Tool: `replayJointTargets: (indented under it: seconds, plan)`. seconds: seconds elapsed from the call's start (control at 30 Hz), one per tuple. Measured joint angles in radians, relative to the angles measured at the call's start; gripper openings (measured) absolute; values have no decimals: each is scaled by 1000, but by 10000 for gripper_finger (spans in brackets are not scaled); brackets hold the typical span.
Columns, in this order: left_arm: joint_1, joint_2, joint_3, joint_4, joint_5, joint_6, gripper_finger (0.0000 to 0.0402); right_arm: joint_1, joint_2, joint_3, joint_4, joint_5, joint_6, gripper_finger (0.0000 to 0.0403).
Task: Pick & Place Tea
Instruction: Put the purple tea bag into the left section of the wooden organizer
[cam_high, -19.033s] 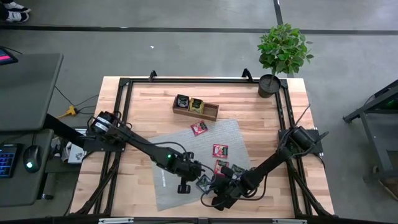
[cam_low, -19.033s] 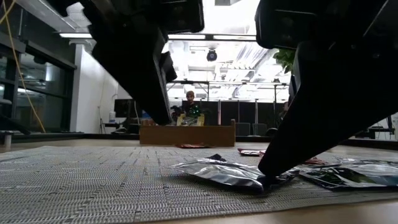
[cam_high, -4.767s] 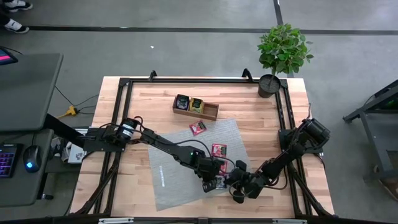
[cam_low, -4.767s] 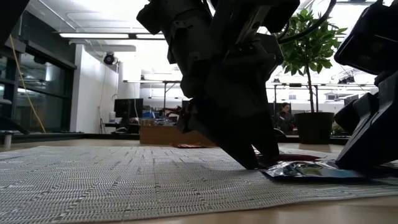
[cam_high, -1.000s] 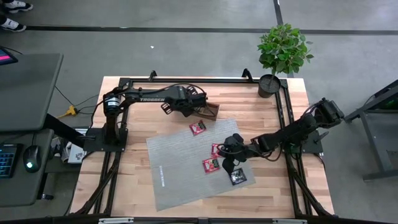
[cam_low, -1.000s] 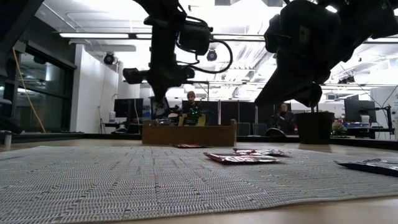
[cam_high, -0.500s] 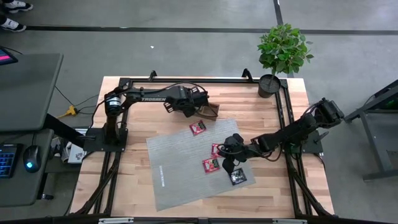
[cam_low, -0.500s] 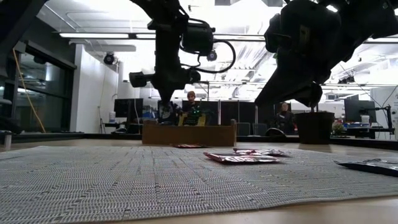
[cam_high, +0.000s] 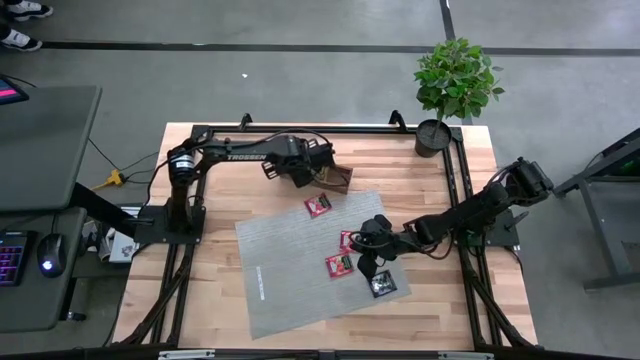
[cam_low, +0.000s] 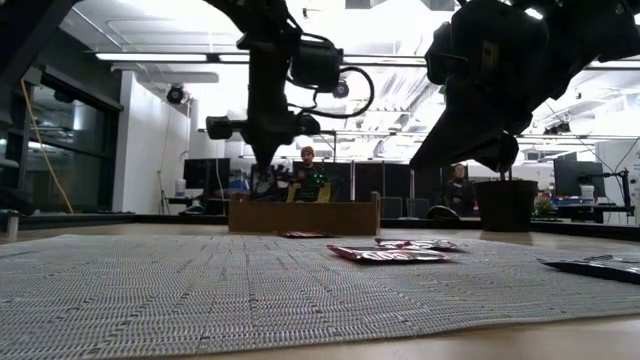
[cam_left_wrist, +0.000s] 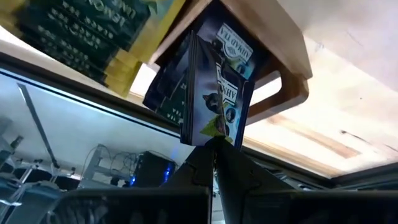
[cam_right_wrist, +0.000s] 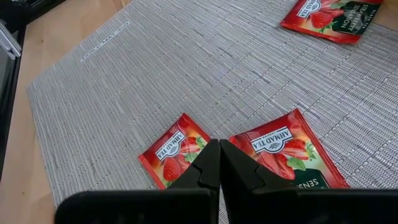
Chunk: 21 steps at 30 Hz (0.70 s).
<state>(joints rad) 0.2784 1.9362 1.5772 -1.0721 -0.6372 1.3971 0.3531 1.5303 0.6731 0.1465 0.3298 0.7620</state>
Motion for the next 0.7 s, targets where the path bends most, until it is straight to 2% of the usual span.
replayJointTargets:
  seconds: [0.7]
  plan:
    - [23, 32, 0, 0, 27, 60, 3, 1, 0, 0, 0, -19, -2, 0]
